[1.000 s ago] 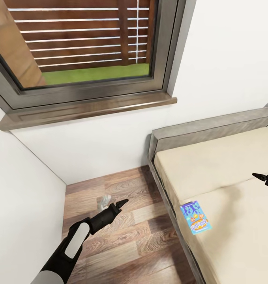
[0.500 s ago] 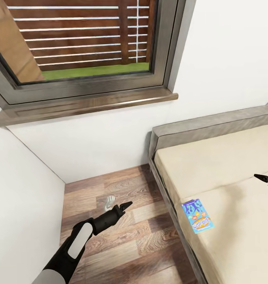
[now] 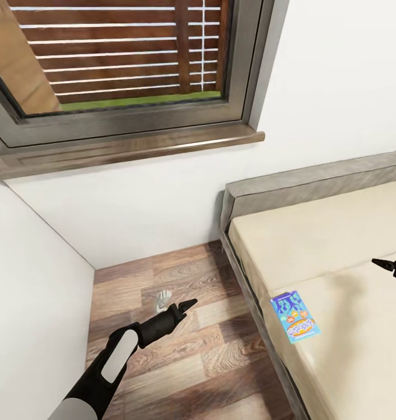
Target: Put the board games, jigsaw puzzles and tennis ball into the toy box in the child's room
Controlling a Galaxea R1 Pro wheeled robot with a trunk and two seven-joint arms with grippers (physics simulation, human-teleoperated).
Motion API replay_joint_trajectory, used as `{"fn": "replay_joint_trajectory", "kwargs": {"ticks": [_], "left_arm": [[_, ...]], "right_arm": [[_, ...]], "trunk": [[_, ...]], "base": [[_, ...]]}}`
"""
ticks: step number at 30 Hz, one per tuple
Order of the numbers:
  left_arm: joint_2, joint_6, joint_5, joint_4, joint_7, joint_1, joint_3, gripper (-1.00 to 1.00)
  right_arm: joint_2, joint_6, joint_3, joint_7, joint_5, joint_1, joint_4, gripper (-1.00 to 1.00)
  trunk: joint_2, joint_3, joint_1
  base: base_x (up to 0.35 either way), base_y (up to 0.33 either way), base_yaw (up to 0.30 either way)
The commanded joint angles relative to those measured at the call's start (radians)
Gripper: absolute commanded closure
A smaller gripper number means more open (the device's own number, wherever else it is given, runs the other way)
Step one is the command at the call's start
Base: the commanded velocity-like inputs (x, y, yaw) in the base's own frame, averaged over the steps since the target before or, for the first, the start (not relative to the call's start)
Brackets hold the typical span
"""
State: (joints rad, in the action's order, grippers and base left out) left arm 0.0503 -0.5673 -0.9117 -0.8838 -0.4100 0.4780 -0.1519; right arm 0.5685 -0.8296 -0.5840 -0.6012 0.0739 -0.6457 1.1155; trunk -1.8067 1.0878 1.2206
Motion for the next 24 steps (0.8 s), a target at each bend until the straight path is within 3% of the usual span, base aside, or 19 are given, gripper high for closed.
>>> {"fn": "replay_joint_trajectory", "kwargs": {"ticks": [1, 15, 24], "left_arm": [[0.0, -0.008, -0.007, 0.0, 0.001, 0.0, 0.0, -1.0], [0.01, -0.01, -0.004, 0.0, 0.007, -0.002, -0.003, -1.0], [0.015, -0.001, -0.007, 0.05, 0.002, -0.005, -0.002, -1.0]], "right_arm": [[-0.001, -0.016, -0.001, 0.001, 0.007, 0.0, 0.007, -1.0], [-0.004, -0.043, -0.001, 0.001, 0.006, 0.004, 0.031, -1.0], [-0.004, -0.047, -0.002, 0.001, 0.005, 0.003, 0.034, -1.0]], "trunk": [[0.0, 0.001, 0.0], [0.0, 0.001, 0.0], [0.0, 0.001, 0.0]], "base": [[0.0, 0.0, 0.0], [0.0, 0.0, -0.003], [0.0, 0.0, -0.114]]}}
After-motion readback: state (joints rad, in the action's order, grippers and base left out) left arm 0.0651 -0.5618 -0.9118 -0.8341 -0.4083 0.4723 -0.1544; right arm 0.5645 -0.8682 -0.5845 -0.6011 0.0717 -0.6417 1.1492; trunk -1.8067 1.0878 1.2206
